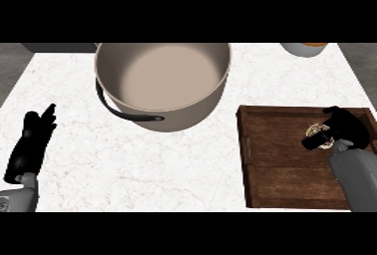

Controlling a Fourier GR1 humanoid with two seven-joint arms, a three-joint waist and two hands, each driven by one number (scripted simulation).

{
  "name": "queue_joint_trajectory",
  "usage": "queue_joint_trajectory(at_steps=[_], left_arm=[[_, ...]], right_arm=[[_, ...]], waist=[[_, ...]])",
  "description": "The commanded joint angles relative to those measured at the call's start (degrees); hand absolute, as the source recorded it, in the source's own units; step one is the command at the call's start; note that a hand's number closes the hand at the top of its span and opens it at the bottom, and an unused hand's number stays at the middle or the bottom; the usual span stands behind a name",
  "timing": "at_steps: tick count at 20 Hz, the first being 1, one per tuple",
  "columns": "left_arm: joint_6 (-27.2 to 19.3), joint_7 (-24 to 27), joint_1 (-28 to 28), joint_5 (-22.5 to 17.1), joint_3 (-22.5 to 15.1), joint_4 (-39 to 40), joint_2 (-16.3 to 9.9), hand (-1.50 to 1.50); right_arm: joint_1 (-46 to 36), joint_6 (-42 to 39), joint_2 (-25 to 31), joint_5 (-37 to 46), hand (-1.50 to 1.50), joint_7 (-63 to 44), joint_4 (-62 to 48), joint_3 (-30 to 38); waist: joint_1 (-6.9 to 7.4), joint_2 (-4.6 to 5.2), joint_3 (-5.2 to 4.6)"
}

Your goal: Pick the cupcake from the tray and place it in the pot

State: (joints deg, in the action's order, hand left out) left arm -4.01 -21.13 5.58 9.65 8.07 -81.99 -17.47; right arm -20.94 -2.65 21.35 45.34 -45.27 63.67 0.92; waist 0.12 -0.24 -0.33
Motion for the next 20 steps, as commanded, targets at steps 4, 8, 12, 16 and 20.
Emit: queue_joint_trajectory(at_steps=[4, 8, 12, 16, 20], left_arm=[[1.54, 0.79, 2.2, -0.19, 2.21, 1.89, -0.8, 0.0], [-0.15, 1.02, -1.04, 1.86, 0.73, -0.55, 0.29, 0.0], [-0.47, -0.91, 0.19, 1.56, 1.05, -0.37, 0.71, 0.0], [-0.26, 0.49, 0.12, 2.01, 0.98, 0.87, 0.88, 0.0], [-0.51, -1.34, 0.01, 2.3, 0.38, -1.14, 1.52, 0.0]], right_arm=[[-0.7, 2.62, -0.63, 6.1, 1.5, 0.3, 0.95, -1.66], [6.52, 0.32, -7.32, 9.28, 1.5, -4.22, 13.74, -10.93], [13.87, -1.87, -11.71, 13.18, 1.5, -8.43, 26.55, -20.15], [16.24, -4.28, -11.14, 23.61, 1.5, -17.54, 35.49, -26.12], [17.06, -4.34, -13.45, 30.54, 1.5, -22.23, 46.63, -29.48]], waist=[[-0.02, 0.23, 0.33], [-0.62, -0.09, 0.27], [-1.29, -0.23, 0.25], [-0.87, -0.06, 0.26], [-1.0, -0.17, 0.27]])
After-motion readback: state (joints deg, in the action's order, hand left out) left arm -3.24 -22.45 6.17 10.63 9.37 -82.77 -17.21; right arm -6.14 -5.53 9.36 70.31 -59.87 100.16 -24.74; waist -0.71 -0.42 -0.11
